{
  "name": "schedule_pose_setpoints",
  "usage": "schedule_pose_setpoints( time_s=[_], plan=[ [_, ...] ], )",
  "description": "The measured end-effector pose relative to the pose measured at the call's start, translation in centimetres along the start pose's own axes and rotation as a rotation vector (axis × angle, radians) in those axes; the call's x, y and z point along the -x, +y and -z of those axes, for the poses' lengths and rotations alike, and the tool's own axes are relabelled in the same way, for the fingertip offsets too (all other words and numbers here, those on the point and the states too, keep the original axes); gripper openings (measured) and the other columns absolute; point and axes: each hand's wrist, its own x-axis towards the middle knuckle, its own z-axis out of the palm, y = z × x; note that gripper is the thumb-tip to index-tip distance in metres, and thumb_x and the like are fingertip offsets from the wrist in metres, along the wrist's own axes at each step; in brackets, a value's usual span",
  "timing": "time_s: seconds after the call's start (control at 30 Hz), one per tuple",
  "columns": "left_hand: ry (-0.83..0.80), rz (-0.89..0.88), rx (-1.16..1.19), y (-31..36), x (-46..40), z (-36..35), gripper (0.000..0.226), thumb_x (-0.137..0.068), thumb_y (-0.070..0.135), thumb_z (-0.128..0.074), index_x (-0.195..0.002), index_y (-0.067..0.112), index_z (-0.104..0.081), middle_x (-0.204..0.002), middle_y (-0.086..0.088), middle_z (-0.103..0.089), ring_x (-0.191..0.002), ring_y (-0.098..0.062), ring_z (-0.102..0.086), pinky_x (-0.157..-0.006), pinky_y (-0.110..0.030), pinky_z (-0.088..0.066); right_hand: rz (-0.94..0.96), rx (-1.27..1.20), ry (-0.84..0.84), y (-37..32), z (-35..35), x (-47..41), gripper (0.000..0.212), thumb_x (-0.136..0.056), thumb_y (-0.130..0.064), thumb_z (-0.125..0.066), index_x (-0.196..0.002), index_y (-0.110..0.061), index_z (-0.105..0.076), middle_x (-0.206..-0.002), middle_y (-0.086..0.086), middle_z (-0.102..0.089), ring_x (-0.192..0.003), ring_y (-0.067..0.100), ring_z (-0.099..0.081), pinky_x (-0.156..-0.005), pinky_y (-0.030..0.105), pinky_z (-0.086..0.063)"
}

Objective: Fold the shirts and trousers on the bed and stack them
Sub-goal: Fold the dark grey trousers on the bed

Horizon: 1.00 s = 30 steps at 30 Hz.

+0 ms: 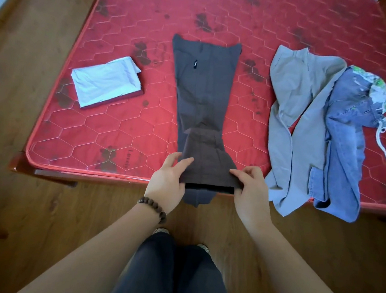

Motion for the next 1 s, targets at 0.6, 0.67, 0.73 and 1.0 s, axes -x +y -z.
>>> schedule_pose_setpoints(
  time_s=[0.6,0.67,0.73,1.0],
  plan=[
    [-0.338,-0.022,-0.173,-4.9,4.5,-7.0,0.049,-0.099,0.017,-0.041,-0.147,0.017,-0.035,-0.154,0.008,-0.03,-0.139,-0.009,-0.032,-0.114,-0.02,-0.023,0.04,0.258,-0.657,7.4,-4.4,4.4,0.062,-0.099,-0.001,-0.041,-0.153,-0.019,-0.019,-0.161,-0.007,-0.011,-0.147,0.02,-0.017,-0.117,0.029,-0.022],
    [-0.414,0.01,-0.205,-5.5,4.9,-7.8,0.048,-0.1,0.019,-0.039,-0.148,0.018,-0.034,-0.155,0.007,-0.029,-0.141,-0.01,-0.029,-0.114,-0.02,-0.02,0.006,0.26,-0.736,8.4,-5.2,5.2,0.059,-0.101,-0.007,-0.041,-0.153,-0.019,-0.016,-0.162,-0.006,-0.008,-0.148,0.02,-0.012,-0.119,0.031,-0.018],
    [-0.481,0.009,-0.254,-6.0,4.8,-8.7,0.048,-0.101,0.025,-0.038,-0.148,0.018,-0.035,-0.156,0.005,-0.028,-0.144,-0.012,-0.023,-0.114,-0.021,-0.017,0.0,0.241,-0.8,9.2,-5.8,5.7,0.057,-0.102,-0.016,-0.04,-0.153,-0.018,-0.016,-0.162,-0.004,-0.006,-0.149,0.018,-0.009,-0.12,0.031,-0.015],
    [-0.473,0.065,-0.315,-7.5,1.5,-9.6,0.058,-0.099,0.038,-0.041,-0.15,0.017,-0.027,-0.159,-0.003,-0.02,-0.148,-0.017,-0.01,-0.118,-0.03,-0.012,-0.003,0.301,-0.852,11.5,-6.6,4.0,0.057,-0.102,-0.032,-0.041,-0.153,-0.02,-0.019,-0.162,0.004,-0.005,-0.148,0.021,-0.012,-0.117,0.032,-0.018]
  ],
)
